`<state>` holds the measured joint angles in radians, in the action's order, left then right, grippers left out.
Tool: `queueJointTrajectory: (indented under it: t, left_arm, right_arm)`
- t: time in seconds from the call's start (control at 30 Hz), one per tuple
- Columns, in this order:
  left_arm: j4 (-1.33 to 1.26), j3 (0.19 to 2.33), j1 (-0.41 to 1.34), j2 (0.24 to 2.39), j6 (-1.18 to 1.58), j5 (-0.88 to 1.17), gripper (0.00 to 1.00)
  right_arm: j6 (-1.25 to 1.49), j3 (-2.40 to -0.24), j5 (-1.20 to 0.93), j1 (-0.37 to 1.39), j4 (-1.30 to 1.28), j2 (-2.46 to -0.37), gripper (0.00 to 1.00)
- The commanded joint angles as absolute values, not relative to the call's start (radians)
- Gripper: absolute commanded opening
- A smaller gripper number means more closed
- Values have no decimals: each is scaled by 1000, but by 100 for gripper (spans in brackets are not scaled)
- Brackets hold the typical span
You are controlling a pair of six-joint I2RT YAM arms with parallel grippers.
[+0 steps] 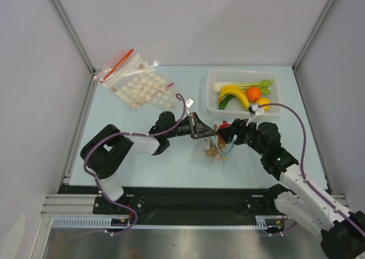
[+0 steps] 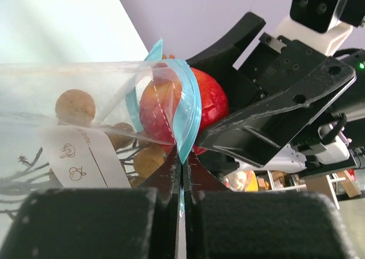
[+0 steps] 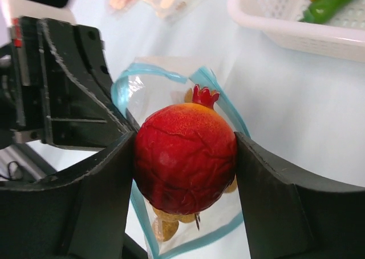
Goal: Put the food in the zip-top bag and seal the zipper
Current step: Place the fake fruit at the center of the board.
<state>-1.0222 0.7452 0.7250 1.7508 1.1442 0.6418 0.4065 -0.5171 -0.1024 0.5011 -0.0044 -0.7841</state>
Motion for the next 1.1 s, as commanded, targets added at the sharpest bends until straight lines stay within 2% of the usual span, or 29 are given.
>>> queueJointTrajectory:
  t: [0.0,0.37,0.6,0.83,1.0,1.07]
  left_arm:
    - [-1028,775,718,1703,1128,687,0]
    - [-905,810,715,1645,1057,735,0]
    - [-767,845,716,1603,980,759,0]
    - [-369,998,736,1575,783,723,0]
    - [184,1222,794,1578,504,464,2]
    - [257,1294,816,1580,465,402,3]
  right_arm:
    - [454,-502,-290,468,152,-759,21]
    - [465,-514,-288,465,155,-867,30]
    - [483,-512,-285,457,167,-917,19]
    - [495,-505,-347,482,239,-980,11]
    - [486,-505,-341,509,252,-986,9]
    - [485,-502,-344,518,261,-983,8]
